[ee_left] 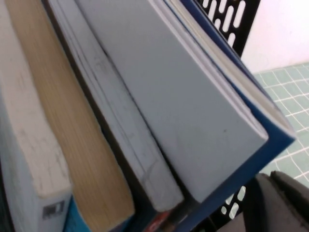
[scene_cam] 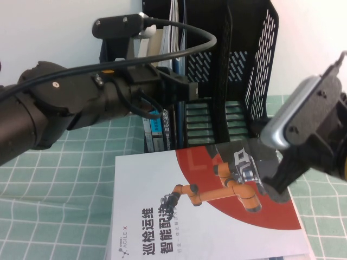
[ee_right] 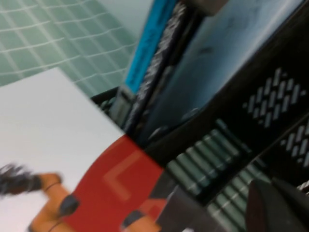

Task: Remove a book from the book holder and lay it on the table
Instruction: Hold the bookshelf

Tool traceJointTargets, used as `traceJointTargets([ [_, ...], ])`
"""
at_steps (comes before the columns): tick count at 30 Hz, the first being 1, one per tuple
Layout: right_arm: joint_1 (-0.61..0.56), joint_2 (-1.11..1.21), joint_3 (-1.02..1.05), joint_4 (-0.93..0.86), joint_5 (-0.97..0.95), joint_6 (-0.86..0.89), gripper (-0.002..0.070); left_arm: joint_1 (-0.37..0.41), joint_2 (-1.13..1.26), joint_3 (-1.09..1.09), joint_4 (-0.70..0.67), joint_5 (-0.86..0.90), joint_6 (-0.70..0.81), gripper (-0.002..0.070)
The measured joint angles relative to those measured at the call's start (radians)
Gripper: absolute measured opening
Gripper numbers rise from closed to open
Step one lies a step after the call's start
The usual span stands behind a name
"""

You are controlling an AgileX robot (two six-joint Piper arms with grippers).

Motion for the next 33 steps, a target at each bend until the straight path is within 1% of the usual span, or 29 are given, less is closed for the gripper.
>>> traceJointTargets([
  [2, 0.000, 0.017, -0.029, -0.010, 0.030, -0.006, -0.0002, 0.000, 0.007, 0.000, -0.016, -0.015, 0.000, -0.0002],
  [7, 0.000, 0.041, -0.086, -0.019, 0.137, -0.196, -0.0002, 0.000, 0.048, -0.002, -0.051, -0.025, -0.008, -0.0002],
  [11, 0.000, 0.041, -0.090, -0.001, 0.234, -0.244, -0.0002, 0.000, 0.072, -0.002, -0.071, -0.007, -0.032, -0.0003],
  [14, -0.002, 0.041, -0.090, 0.066, 0.243, -0.250, -0.0002, 0.000, 0.074, -0.003, -0.078, 0.037, -0.040, -0.0002],
  [19, -0.002, 0.041, -0.079, 0.216, 0.197, -0.235, -0.0002, 0.000, 0.061, -0.006, -0.078, 0.123, -0.038, -0.0002],
  [21, -0.005, 0.041, -0.065, 0.254, 0.245, -0.242, -0.0002, 0.002, 0.052, -0.006, -0.078, 0.150, -0.037, -0.0002],
  [23, -0.027, 0.041, -0.058, 0.307, 0.313, -0.298, -0.0002, 0.010, 0.046, -0.008, -0.078, 0.183, -0.033, -0.0002],
  [25, -0.062, 0.041, -0.056, 0.434, 0.378, -0.436, -0.0002, 0.025, 0.041, -0.008, -0.078, 0.221, -0.033, -0.0003],
  [26, -0.085, 0.041, -0.055, 0.525, 0.414, -0.547, -0.0002, 0.032, 0.041, -0.008, -0.076, 0.235, -0.033, -0.0002],
  [29, -0.155, 0.041, -0.055, 0.837, 0.540, -0.924, -0.0002, 0.044, 0.040, -0.008, -0.072, 0.252, -0.047, -0.0002],
  [33, -0.204, 0.041, -0.055, 1.282, 0.603, -1.302, -0.0002, 0.049, 0.038, -0.011, -0.072, 0.254, -0.051, -0.0003],
])
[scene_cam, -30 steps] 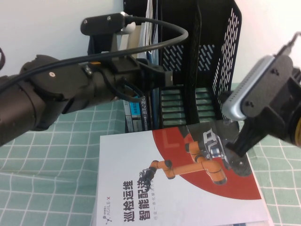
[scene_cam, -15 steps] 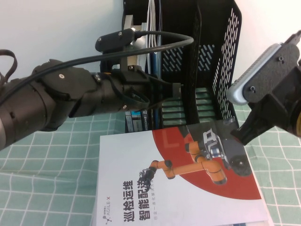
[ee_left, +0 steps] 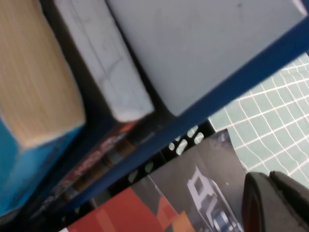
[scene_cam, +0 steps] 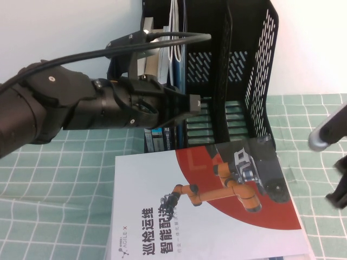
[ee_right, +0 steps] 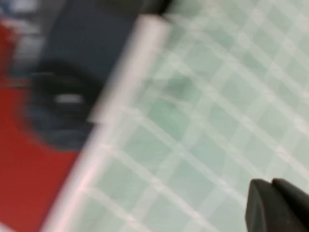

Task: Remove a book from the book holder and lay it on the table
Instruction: Hold the bookshelf

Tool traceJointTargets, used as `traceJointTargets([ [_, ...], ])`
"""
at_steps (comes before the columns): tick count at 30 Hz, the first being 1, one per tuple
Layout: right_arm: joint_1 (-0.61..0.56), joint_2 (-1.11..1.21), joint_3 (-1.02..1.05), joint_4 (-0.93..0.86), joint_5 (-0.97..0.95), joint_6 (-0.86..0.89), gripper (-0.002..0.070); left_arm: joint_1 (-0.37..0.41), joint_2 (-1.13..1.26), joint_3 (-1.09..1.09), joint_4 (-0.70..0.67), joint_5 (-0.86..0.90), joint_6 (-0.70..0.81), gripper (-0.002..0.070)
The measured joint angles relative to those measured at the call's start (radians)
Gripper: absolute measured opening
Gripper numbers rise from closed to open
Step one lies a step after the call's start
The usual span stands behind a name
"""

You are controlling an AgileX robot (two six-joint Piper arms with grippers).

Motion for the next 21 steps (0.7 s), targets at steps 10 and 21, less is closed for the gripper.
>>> traceJointTargets([
  [10, -0.002, 0.000, 0.041, 1.056, -0.277, -0.848, -0.0002, 0.000, -0.052, -0.003, 0.046, 0.050, -0.005, -0.0003],
  [21, -0.002, 0.000, 0.044, 2.067, -0.308, -1.922, -0.0002, 0.000, -0.111, -0.006, 0.116, -0.101, -0.005, -0.0003],
])
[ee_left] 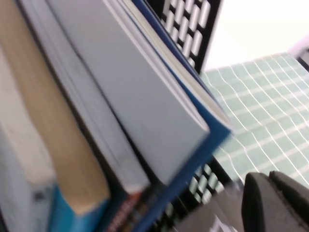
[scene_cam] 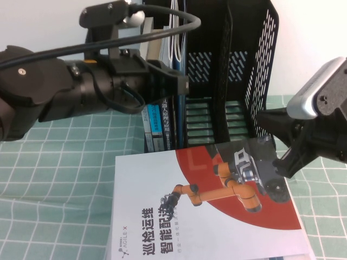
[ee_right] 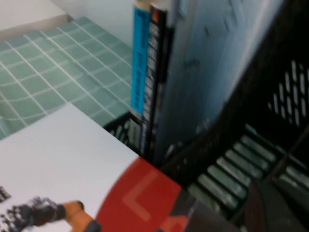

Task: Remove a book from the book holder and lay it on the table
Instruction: Hold the bookshelf

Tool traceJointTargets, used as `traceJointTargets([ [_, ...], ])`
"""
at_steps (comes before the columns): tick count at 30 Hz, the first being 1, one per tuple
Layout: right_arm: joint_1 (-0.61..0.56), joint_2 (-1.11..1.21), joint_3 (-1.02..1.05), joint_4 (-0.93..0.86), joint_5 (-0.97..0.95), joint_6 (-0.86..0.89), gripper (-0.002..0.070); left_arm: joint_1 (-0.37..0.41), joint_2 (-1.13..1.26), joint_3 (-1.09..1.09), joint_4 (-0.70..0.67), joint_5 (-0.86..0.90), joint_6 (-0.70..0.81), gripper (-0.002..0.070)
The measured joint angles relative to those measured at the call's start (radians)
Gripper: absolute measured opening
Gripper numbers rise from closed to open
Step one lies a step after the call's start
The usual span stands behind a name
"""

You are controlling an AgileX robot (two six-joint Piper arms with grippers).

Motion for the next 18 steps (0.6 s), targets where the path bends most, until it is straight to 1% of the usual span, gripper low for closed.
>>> traceJointTargets([
  [3, 0.000, 0.004, -0.009, 0.050, 0.050, -0.072, -0.0002, 0.000, 0.000, 0.000, 0.000, -0.068, 0.000, -0.0002],
  [6, 0.000, 0.029, -0.023, 0.062, 0.107, -0.093, -0.0002, 0.000, 0.000, 0.000, -0.002, -0.115, 0.000, -0.0002],
  [13, 0.000, 0.145, -0.068, 0.063, 0.271, -0.103, -0.0001, 0.000, 0.004, 0.000, -0.015, -0.127, 0.000, -0.0002],
  [16, 0.000, 0.184, -0.074, 0.037, 0.261, -0.029, 0.0020, 0.000, 0.015, 0.000, -0.019, -0.115, 0.000, -0.0002],
  [18, 0.000, 0.190, -0.074, -0.082, 0.238, 0.086, 0.0050, 0.000, 0.023, 0.000, -0.021, -0.106, 0.000, -0.0002],
])
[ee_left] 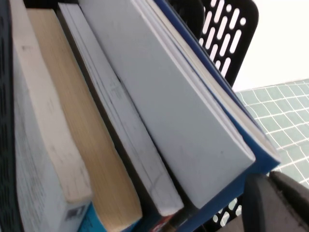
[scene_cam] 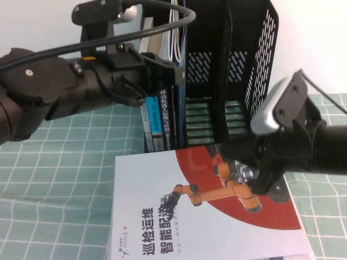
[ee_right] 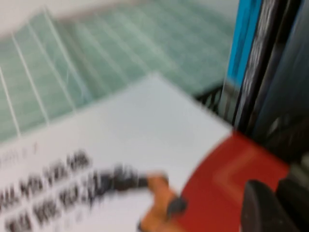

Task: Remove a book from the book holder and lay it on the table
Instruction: Hold the bookshelf

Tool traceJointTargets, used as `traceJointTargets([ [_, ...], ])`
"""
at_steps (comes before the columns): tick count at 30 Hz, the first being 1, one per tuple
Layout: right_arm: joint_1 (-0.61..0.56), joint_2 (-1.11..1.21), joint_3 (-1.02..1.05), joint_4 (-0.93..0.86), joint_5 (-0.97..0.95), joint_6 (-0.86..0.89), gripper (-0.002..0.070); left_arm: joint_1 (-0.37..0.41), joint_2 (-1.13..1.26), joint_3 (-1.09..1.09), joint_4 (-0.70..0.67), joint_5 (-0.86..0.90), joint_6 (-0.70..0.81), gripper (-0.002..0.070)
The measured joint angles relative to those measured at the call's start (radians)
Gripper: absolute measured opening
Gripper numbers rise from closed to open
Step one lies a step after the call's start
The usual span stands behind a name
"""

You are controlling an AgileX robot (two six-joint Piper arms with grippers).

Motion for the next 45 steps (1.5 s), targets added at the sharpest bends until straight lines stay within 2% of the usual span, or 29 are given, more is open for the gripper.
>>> traceJointTargets([
  [3, 0.000, 0.000, -0.005, -0.297, -0.011, 0.251, 0.0095, 0.000, 0.005, 0.000, -0.002, 0.010, 0.000, -0.0002],
  [7, 0.000, 0.000, -0.035, -0.789, 0.003, 0.659, 0.0113, 0.000, 0.006, 0.000, -0.004, 0.014, 0.002, -0.0002],
  [10, 0.000, 0.000, -0.058, -1.017, -0.015, 0.916, 0.0115, 0.000, 0.006, 0.000, -0.008, 0.004, 0.002, -0.0003],
  [12, 0.000, 0.000, -0.065, -1.047, -0.069, 0.969, 0.0117, 0.000, 0.006, 0.000, -0.007, 0.000, 0.002, -0.0002],
  [14, 0.000, -0.002, -0.069, -1.004, -0.130, 0.949, 0.0126, 0.000, 0.006, 0.000, -0.007, 0.000, 0.002, -0.0002],
  [17, 0.000, -0.003, -0.069, -0.819, -0.206, 0.793, 0.0175, 0.000, 0.015, 0.000, -0.008, -0.011, 0.002, -0.0003],
  [22, 0.000, -0.003, -0.069, -0.358, -0.193, 0.392, 0.0298, 0.016, 0.048, 0.000, -0.008, 0.009, -0.010, -0.0002],
  [25, 0.000, -0.003, -0.069, -0.048, -0.159, 0.127, 0.0322, 0.042, 0.064, 0.000, -0.010, 0.047, -0.026, -0.0002],
  [27, 0.000, -0.006, -0.069, 0.062, -0.154, -0.038, 0.0326, 0.060, 0.068, 0.000, -0.016, 0.082, -0.036, -0.0003],
  [31, 0.000, -0.006, -0.073, 0.131, -0.154, -0.161, 0.0330, 0.079, 0.064, 0.000, -0.039, 0.165, -0.042, -0.0002],
  [35, 0.000, -0.006, -0.076, 0.143, -0.116, -0.186, 0.0332, 0.080, 0.054, -0.005, -0.087, 0.237, -0.015, -0.0002],
  [45, 0.000, 0.065, -0.078, 0.145, 0.024, -0.194, 0.0333, 0.080, 0.047, -0.013, -0.220, 0.264, 0.087, -0.0002],
])
